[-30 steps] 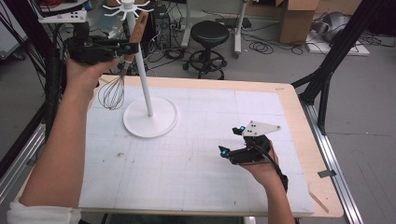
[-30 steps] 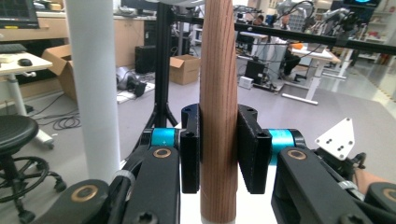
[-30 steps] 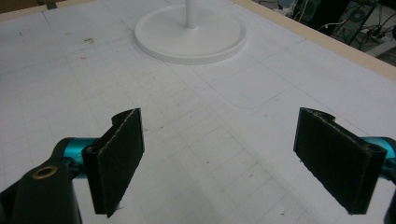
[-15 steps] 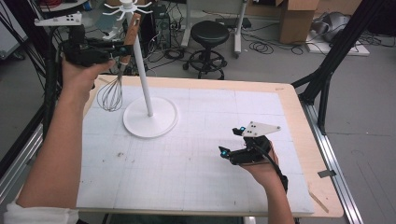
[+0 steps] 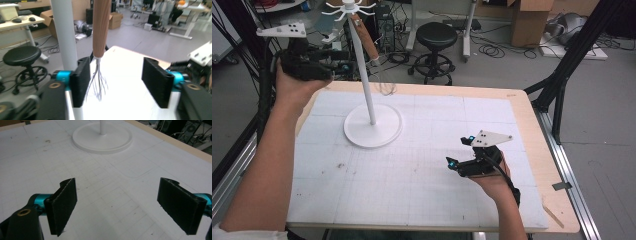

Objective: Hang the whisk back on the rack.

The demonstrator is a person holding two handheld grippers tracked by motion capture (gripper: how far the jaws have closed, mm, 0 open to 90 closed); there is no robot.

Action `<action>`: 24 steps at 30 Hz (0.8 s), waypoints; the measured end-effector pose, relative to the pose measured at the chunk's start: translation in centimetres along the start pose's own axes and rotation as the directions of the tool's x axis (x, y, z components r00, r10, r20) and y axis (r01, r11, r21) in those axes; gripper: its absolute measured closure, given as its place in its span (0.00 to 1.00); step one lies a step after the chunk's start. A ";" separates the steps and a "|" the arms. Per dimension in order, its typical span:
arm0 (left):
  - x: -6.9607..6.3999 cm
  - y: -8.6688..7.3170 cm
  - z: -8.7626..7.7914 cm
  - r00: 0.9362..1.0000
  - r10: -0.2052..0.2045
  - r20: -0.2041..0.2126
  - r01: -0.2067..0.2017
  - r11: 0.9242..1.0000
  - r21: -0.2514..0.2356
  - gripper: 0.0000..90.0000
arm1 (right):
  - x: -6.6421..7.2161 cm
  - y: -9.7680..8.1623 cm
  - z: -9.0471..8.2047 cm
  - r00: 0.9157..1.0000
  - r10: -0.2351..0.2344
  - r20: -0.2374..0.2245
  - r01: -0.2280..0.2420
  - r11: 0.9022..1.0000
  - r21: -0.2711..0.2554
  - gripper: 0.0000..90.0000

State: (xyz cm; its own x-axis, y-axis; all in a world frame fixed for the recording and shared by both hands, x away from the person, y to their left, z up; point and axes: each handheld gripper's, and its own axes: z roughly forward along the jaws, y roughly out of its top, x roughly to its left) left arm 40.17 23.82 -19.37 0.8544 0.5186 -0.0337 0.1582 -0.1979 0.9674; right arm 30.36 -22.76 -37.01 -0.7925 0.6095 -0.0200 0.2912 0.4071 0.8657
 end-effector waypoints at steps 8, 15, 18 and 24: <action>-1.6 -3.0 -0.7 0.999 0.046 0.025 -0.047 0.997 0.059 0.26 | 0.1 0.1 0.0 1.000 -0.002 -0.001 0.002 1.000 -0.001 0.17; -2.6 -5.0 -1.2 0.996 0.056 0.070 -0.059 0.998 0.032 0.18 | 0.2 0.4 0.4 1.000 -0.006 -0.003 0.006 1.000 0.000 0.17; -3.2 -5.7 -1.2 0.994 0.065 0.087 -0.067 0.997 0.030 0.17 | 0.3 0.5 0.4 1.000 -0.007 -0.007 0.007 1.000 -0.005 0.17; -4.1 -7.0 -1.1 0.993 0.071 0.093 -0.075 0.996 0.037 0.13 | 0.3 0.5 0.3 1.000 -0.004 -0.009 0.004 1.000 -0.003 0.17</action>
State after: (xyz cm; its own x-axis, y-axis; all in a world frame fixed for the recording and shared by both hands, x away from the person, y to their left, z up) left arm 35.04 23.99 -25.70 0.9057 0.4237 0.0124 0.1117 -0.2668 0.9573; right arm 30.43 -22.15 -36.79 -0.7983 0.6019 -0.0193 0.2864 0.4077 0.8670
